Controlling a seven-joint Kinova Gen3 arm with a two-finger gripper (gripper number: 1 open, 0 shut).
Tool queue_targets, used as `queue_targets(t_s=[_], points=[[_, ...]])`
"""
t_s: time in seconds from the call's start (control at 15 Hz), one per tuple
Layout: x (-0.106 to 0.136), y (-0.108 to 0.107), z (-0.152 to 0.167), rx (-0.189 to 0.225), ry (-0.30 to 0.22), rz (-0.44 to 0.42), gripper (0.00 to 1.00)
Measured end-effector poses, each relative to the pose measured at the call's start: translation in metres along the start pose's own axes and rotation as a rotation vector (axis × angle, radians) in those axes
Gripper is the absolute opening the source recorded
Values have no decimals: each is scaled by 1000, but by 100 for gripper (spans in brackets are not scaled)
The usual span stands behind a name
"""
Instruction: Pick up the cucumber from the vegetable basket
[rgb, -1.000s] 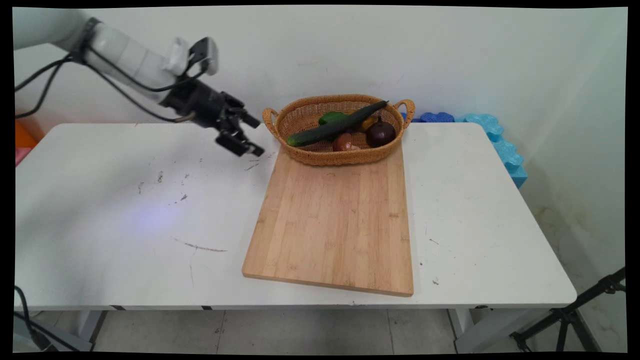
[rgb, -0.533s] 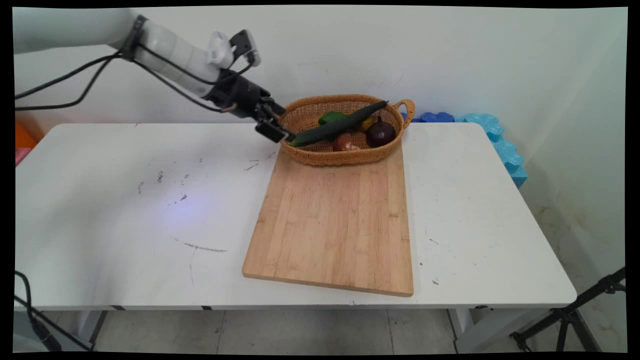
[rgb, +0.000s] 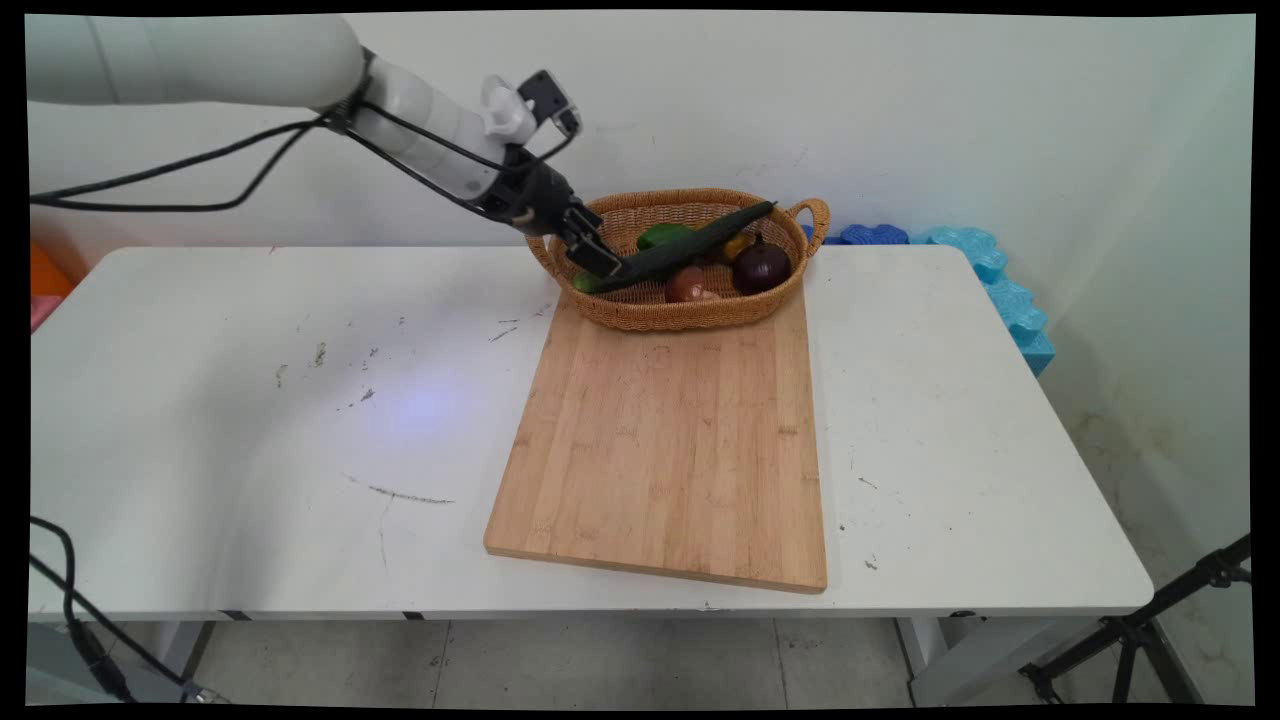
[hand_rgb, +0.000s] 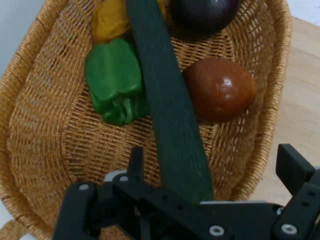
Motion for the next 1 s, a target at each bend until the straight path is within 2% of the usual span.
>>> queue_targets(t_s=[0.93, 1.0], points=[[2, 6, 68, 18, -44, -36, 100], [2, 6, 71, 21, -46, -37, 0]])
